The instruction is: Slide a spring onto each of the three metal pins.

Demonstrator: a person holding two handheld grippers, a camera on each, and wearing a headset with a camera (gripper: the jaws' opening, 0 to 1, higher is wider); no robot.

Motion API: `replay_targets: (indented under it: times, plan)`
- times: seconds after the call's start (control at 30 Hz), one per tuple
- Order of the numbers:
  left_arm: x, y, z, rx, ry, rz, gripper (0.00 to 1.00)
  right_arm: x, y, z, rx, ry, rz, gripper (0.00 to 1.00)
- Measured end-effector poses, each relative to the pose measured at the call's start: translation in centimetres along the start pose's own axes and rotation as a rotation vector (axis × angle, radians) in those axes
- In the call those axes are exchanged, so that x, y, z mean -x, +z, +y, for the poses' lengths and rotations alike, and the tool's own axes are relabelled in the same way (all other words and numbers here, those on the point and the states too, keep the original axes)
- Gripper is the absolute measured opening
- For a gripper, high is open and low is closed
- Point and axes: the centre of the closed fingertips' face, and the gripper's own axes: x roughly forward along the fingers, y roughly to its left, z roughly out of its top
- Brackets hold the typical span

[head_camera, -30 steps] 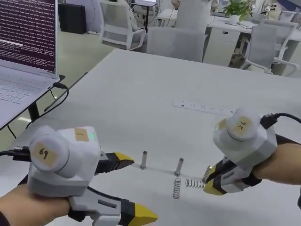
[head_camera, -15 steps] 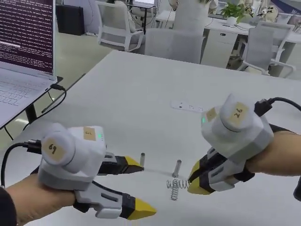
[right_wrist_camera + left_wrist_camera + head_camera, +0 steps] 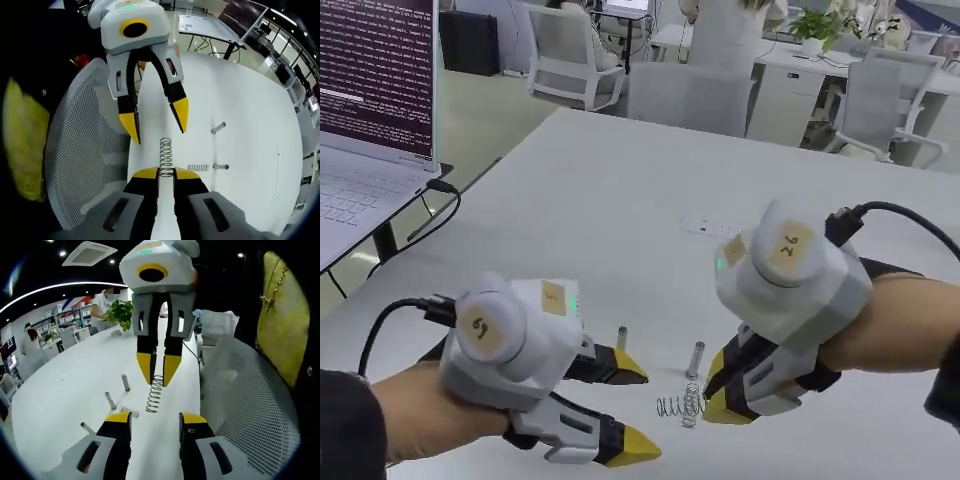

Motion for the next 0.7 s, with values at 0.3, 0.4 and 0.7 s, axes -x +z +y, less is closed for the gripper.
replay_targets:
  times: [0.3,0.4,0.7]
  plan:
    - [-1.3,-0.5,-0.1,-0.124,0.019,0.088,0.24,-0.7,-0.3,0.1,-0.012,0.011,0.062,0.08]
    - [-1.6,-0.9,-0.1,-0.155,0.024,0.117,0.19,-1.0,-0.4,0.2,-0.023,0.009,0.082,0.08]
    - [-2.2,-0.9,0.1,-0.199,0.042,0.150,0.10,-1.5,-0.4,0.1,-0.071,-0.001,0.113,0.08]
